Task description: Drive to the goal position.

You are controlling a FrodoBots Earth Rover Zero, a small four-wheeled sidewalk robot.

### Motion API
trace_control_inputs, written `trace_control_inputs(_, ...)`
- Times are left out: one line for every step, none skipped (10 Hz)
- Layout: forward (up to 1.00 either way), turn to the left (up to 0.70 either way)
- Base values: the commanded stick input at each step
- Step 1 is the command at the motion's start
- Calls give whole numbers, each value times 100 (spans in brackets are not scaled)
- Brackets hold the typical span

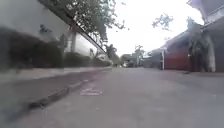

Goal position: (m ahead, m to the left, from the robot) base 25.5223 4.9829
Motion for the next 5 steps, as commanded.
trace_control_inputs(100, -29)
trace_control_inputs(100, -11)
trace_control_inputs(100, 0)
trace_control_inputs(100, 0)
trace_control_inputs(100, 0)
